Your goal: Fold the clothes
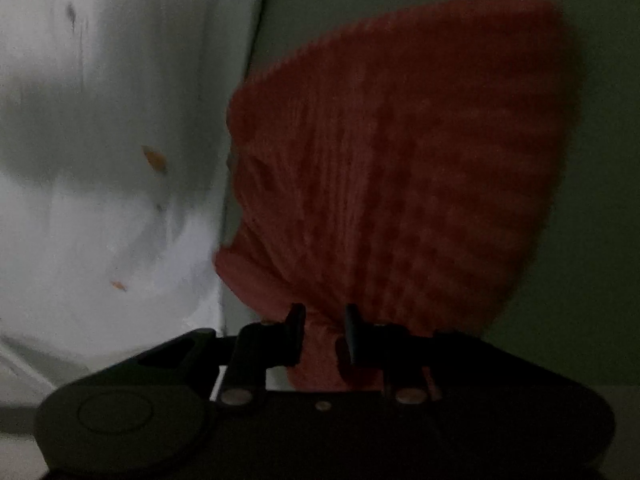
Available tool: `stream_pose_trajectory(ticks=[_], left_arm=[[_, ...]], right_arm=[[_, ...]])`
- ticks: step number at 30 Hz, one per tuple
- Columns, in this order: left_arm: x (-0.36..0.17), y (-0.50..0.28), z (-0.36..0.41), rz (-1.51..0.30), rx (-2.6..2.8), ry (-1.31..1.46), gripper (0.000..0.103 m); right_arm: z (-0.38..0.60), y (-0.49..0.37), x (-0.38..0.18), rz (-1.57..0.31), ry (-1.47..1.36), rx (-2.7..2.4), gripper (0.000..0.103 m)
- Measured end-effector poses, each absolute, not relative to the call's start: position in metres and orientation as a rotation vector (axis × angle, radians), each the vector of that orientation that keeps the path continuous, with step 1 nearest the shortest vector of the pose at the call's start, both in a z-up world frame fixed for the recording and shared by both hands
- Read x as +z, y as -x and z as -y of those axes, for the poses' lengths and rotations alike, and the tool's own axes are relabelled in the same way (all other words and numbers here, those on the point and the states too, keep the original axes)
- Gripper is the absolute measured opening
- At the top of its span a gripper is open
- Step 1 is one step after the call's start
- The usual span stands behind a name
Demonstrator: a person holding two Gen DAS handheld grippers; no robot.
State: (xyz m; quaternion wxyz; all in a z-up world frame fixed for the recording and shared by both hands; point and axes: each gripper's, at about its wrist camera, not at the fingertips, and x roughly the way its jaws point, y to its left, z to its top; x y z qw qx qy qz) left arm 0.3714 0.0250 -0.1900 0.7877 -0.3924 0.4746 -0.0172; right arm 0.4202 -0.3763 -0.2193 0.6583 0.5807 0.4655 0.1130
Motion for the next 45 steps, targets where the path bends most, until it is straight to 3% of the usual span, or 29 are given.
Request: stream_pose_trajectory(ticks=[2,7,9,10,18,34,37,39,41,42,45], left_arm=[[-0.195,-0.369,-0.032,-1.038,0.001,0.848,0.032],[-0.196,-0.370,-0.034,-1.068,0.005,0.824,0.032],[-0.197,-0.376,-0.027,-1.076,0.007,0.804,0.032],[-0.196,-0.379,-0.025,-1.075,0.003,0.801,0.032],[-0.173,-0.395,0.002,-1.009,-0.069,0.747,0.034],[-0.185,-0.403,0.061,-1.108,-0.157,0.620,0.039],[-0.189,-0.401,0.068,-1.128,-0.171,0.608,0.041],[-0.190,-0.400,0.072,-1.139,-0.183,0.606,0.046],[-0.191,-0.400,0.076,-1.144,-0.203,0.607,0.048],[-0.192,-0.400,0.078,-1.147,-0.210,0.605,0.049],[-0.198,-0.401,0.087,-1.158,-0.223,0.592,0.051]], right_arm=[[0.364,-0.433,-0.217,-1.083,-1.225,0.296,0.037],[0.332,-0.453,-0.198,-1.120,-0.926,0.388,0.036],[0.326,-0.454,-0.192,-1.101,-0.839,0.424,0.020],[0.325,-0.454,-0.190,-1.092,-0.830,0.440,0.003],[0.387,-0.435,-0.162,-0.892,-0.936,0.421,0.002],[0.478,-0.406,-0.172,-0.845,-0.835,0.126,0.002],[0.480,-0.404,-0.175,-0.858,-0.787,0.084,0.005],[0.484,-0.399,-0.173,-0.861,-0.704,0.054,0.012],[0.477,-0.401,-0.167,-0.860,-0.588,0.021,0.030],[0.476,-0.402,-0.169,-0.864,-0.552,0.021,0.033],[0.474,-0.409,-0.175,-0.875,-0.532,0.073,0.035]])
